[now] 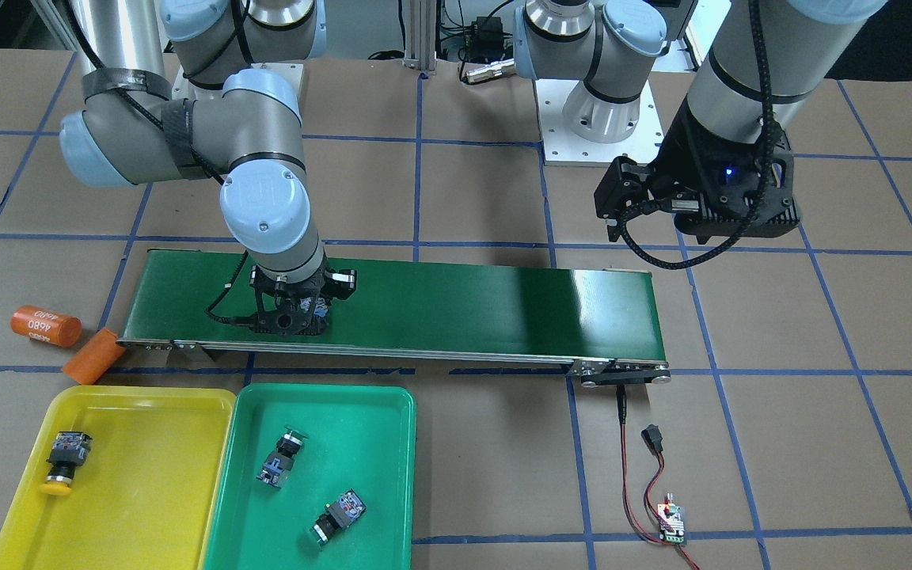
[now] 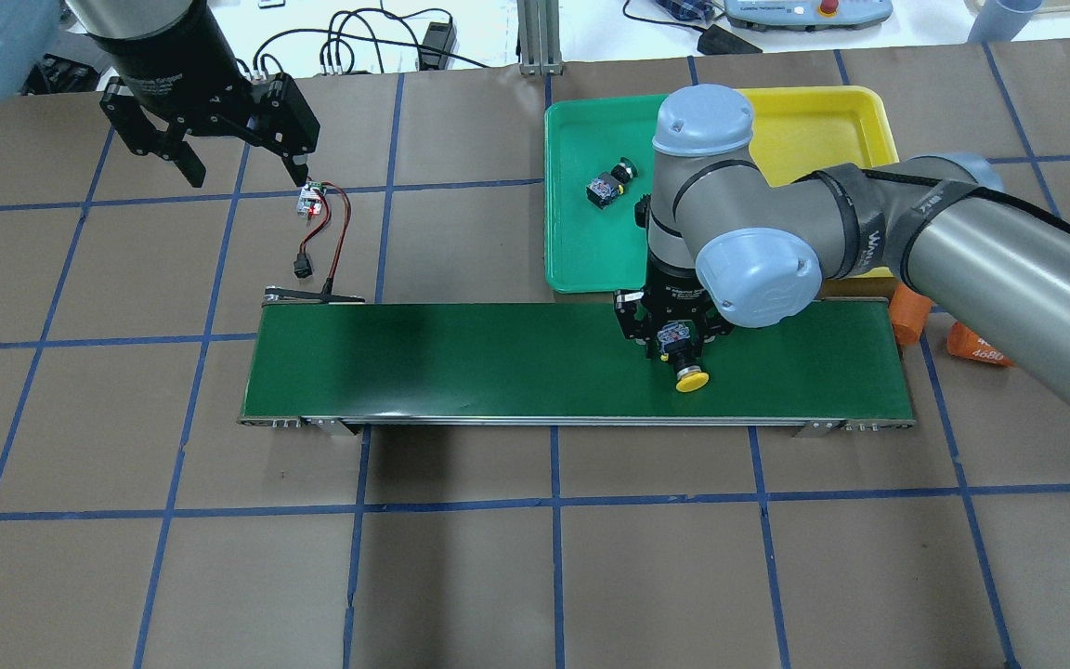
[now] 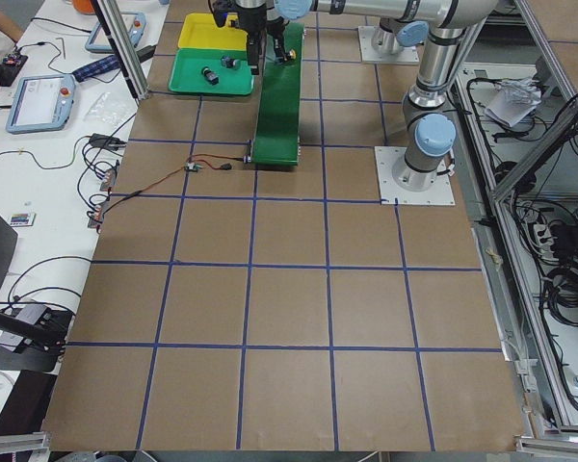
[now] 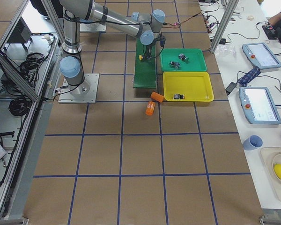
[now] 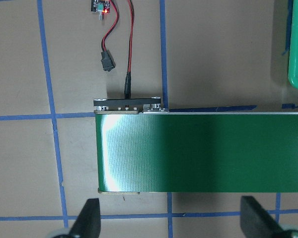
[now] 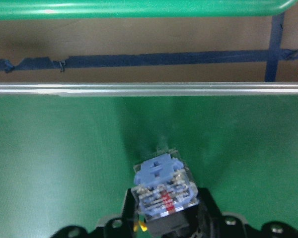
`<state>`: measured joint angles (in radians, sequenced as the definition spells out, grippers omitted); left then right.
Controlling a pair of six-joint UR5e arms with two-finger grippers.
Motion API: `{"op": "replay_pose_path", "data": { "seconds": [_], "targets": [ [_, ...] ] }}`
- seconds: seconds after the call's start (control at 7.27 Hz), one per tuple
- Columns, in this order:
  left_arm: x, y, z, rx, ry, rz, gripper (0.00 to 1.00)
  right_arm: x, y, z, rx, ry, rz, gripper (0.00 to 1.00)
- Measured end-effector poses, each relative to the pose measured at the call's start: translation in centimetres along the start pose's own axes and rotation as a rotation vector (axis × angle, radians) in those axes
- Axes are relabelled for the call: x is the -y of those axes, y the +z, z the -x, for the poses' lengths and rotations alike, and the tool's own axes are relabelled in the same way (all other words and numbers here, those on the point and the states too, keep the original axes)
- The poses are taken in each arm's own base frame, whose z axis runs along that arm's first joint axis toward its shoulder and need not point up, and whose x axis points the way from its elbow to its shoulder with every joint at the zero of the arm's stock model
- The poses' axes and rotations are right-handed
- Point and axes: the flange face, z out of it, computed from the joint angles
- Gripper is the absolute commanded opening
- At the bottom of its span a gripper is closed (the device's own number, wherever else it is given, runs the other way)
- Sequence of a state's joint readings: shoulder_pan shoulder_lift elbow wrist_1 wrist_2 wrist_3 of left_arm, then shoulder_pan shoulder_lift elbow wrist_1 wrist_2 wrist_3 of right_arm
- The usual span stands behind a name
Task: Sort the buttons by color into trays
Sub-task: 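Carry the yellow-topped button into the yellow tray and release it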
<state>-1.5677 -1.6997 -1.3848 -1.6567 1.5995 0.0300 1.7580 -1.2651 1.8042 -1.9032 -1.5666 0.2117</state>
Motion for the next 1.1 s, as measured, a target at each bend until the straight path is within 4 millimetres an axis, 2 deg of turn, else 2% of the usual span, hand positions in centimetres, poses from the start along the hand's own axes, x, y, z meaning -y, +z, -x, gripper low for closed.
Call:
{"op": "replay_pose_path", "data": {
  "seconds": [0.28,0.41,0.55,0.69,0.83,1.1],
  "targets": [
    [0.0,0.0,0.0,-0.001,-0.001,0.000,1.00,0.1,-1.4,-0.5,0.000,0.008,-0.026,0.00],
    [0.0,0.1,0.0,-0.001,-0.001,0.001,1.00,0.9,-3.1,-1.4,-0.008,0.025,-0.065,0.00],
    [0.0,0.1,0.0,-0.001,-0.001,0.002,1.00,2.5,-6.0,-3.2,-0.032,0.055,-0.126,0.00],
    [0.0,0.1,0.0,-0.001,-0.001,0.003,1.00,4.6,-9.0,-5.7,-0.060,0.089,-0.188,0.00],
    [0.0,0.2,0.0,-0.001,-0.001,0.003,1.00,7.2,-10.2,-8.5,-0.077,0.100,-0.221,0.00],
    [0.0,0.2,0.0,-0.001,-0.001,0.003,1.00,12.1,-9.2,-14.1,-0.094,0.090,-0.251,0.00]
  ]
}}
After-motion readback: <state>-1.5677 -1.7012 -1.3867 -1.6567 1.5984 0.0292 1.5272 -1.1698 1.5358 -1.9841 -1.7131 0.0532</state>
